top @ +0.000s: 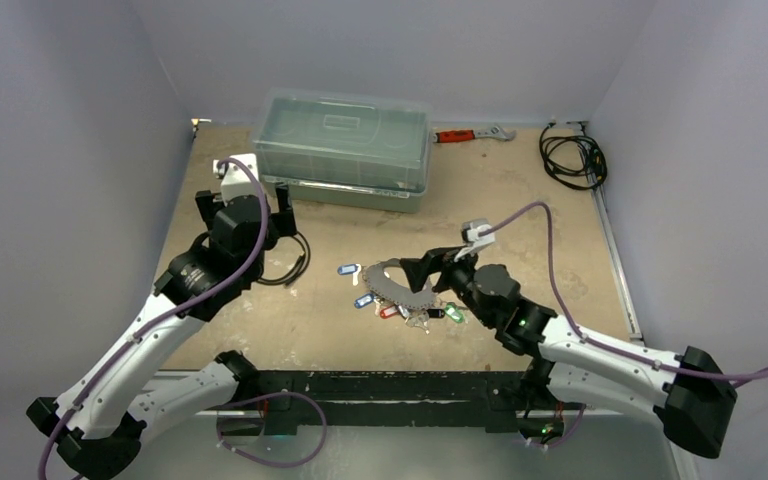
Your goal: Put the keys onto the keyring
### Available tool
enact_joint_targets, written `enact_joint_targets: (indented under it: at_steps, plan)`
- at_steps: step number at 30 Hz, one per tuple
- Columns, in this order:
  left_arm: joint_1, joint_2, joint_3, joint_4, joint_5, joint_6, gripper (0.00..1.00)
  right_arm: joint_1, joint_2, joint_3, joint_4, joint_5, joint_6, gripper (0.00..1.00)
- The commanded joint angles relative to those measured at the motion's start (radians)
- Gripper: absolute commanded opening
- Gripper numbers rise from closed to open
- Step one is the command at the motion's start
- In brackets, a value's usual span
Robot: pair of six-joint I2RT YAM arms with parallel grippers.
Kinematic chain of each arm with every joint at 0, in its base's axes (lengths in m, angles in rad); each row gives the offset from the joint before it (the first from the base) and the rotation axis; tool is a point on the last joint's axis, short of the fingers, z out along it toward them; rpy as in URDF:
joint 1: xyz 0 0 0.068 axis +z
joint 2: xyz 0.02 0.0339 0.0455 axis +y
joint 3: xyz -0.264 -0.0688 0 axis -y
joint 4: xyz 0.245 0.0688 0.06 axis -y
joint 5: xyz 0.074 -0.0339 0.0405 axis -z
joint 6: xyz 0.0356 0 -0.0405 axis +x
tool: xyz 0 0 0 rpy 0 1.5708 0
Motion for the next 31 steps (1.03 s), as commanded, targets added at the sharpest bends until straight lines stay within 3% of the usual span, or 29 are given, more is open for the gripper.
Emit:
enact_joint_targets:
  at_steps: [1,8,31]
  plan:
    - [0.042,0.013,0.002,0.048,0.082,0.031,0.96,0.000,0.097,0.114,-0.108,-0.110,-0.034,0.99]
    - [0.066,0.031,0.007,0.049,0.112,0.031,0.95,0.000,0.264,0.278,-0.364,-0.094,0.009,0.99]
    - [0.085,0.025,0.004,0.042,0.131,0.031,0.92,0.000,0.215,0.204,-0.266,-0.163,-0.008,0.99]
